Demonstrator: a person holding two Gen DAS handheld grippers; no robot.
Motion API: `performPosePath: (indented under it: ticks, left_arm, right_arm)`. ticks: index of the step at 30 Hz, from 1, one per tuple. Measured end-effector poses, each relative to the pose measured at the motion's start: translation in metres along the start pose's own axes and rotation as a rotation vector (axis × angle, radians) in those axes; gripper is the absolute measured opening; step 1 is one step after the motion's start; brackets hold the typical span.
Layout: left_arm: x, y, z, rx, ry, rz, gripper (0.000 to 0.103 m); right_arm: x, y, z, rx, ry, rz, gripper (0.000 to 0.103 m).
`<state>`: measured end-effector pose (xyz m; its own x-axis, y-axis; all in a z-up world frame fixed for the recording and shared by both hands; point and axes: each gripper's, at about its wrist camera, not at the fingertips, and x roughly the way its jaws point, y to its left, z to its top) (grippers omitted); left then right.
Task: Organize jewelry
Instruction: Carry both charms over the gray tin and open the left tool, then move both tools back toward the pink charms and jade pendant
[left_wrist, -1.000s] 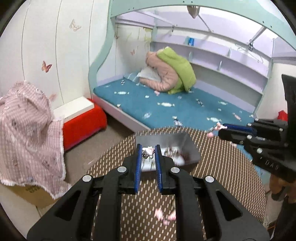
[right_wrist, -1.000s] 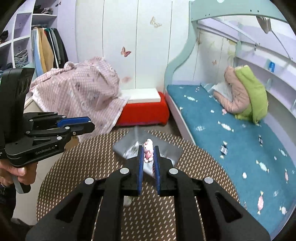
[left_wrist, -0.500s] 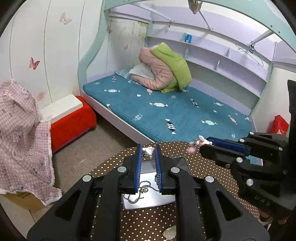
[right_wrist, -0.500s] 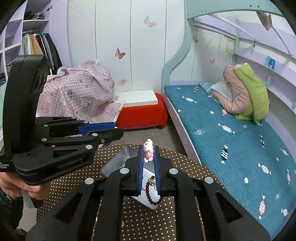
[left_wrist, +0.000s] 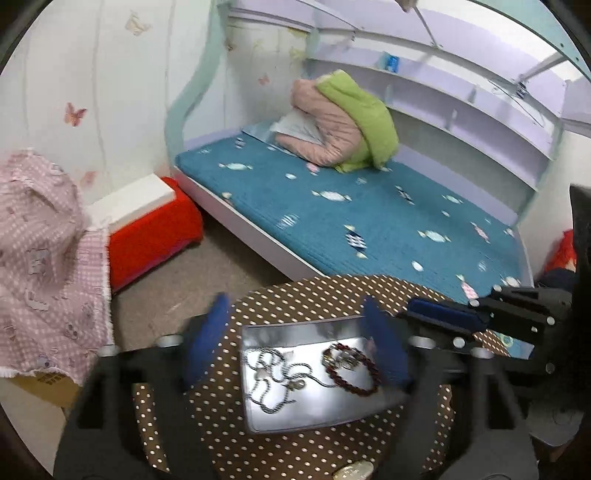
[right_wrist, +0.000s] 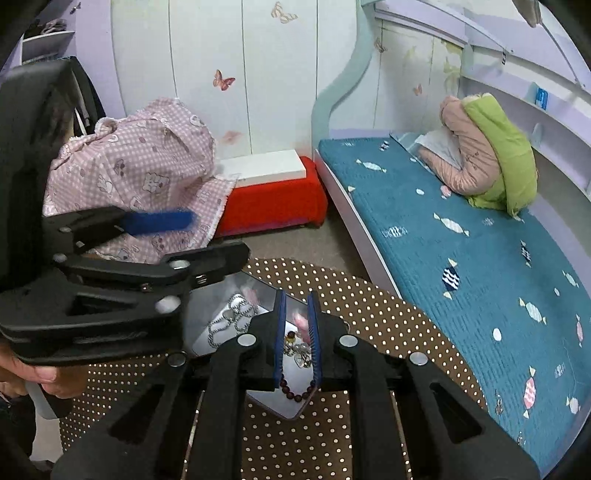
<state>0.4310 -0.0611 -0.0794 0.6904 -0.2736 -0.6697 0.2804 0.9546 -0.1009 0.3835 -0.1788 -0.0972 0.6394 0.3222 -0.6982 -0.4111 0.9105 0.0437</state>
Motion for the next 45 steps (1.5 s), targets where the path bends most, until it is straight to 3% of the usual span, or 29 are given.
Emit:
performPosePath:
  ticks: [4, 5, 6, 8, 18, 30, 45]
  left_arm:
    - [-0.008, 0.007, -0.002, -0.009, -0.022, 0.026, 0.091]
    - [-0.011, 0.008, -0.003, -0.008, -0.029, 0.035, 0.091]
    - [-0.015, 0.009, -0.004, -0.008, -0.035, 0.045, 0.092]
    - [-0.023, 0.012, -0.005, -0.015, -0.05, 0.055, 0.094]
    - [-0.076, 0.011, -0.022, -0.039, -0.152, 0.129, 0.098]
    - [-0.146, 0.004, -0.04, -0.054, -0.245, 0.153, 0.098]
    - [-0.202, 0.003, -0.093, -0.097, -0.277, 0.176, 0.098]
  right_arm:
    - [-0.002, -0.004, -0.004, 0.024, -0.004, -0.008, 0.036]
    - [-0.002, -0.005, -0.004, 0.029, -0.008, -0.01, 0.053]
    - [-0.006, -0.005, -0.006, 0.038, -0.031, -0.022, 0.079]
    - [-0.014, -0.006, -0.007, 0.053, -0.063, -0.034, 0.094]
    - [-0.039, -0.003, -0.005, 0.104, -0.126, -0.069, 0.095]
    - [-0.095, 0.01, -0.018, 0.16, -0.237, -0.102, 0.095]
    - [-0.157, 0.03, -0.054, 0.194, -0.331, -0.162, 0.095]
